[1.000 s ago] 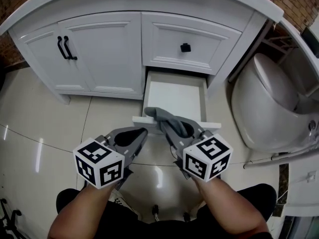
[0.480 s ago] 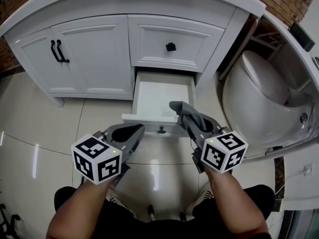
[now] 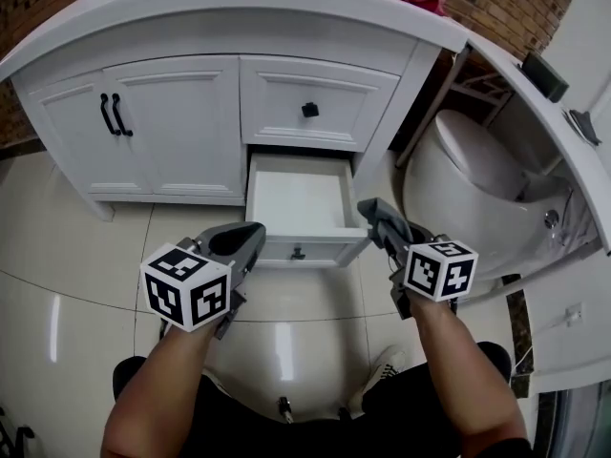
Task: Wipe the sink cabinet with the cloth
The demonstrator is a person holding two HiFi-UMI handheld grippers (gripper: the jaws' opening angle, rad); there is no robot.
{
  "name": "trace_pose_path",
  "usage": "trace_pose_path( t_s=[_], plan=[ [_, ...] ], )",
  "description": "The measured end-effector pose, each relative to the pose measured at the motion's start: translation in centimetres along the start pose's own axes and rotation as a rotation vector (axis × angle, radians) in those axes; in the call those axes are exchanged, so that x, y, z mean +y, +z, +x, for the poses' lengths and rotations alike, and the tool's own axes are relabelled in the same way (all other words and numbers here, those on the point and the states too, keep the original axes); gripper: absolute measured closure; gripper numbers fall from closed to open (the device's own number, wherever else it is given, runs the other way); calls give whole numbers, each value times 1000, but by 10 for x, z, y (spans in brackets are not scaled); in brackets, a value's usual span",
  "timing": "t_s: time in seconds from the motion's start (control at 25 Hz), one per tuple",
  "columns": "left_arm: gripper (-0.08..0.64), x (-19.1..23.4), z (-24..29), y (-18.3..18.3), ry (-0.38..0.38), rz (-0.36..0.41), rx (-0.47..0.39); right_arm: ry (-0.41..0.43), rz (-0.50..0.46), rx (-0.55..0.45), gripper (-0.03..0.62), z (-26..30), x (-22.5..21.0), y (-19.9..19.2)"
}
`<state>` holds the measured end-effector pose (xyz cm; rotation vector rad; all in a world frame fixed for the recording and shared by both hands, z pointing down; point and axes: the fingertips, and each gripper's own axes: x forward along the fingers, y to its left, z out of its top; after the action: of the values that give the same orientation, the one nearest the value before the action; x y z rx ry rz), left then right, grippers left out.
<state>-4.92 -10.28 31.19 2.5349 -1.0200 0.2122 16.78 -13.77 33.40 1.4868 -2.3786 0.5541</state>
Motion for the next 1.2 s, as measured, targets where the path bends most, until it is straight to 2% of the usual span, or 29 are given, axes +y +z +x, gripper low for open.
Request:
trace_pose_path(
  t_s=[0.24, 0.4, 0.52, 0.76, 0.96, 1.08, 1.2],
  plan=[
    [558, 20, -25, 33, 5, 69, -46, -2, -93, 82, 568, -6, 16, 14],
    [558, 28, -31, 31, -6, 58, -33, 14, -84, 71, 568, -9, 26, 17],
    [558, 22, -24, 24, -11, 81, -7, 70, -70, 35, 568, -8, 35, 25],
    [558, 39, -20, 15, 42, 157, 7, 227, -100, 3, 568, 26, 62, 59],
    [558, 85, -18, 13, 110, 123, -5, 345, -174, 46, 568, 73, 86, 77],
    [558, 108, -19, 13, 148, 93, -12, 413, -129, 42, 568, 105, 94, 91],
    [558, 118, -19, 8, 146, 86, 2, 445, -90, 37, 568, 135, 96, 91]
  ],
)
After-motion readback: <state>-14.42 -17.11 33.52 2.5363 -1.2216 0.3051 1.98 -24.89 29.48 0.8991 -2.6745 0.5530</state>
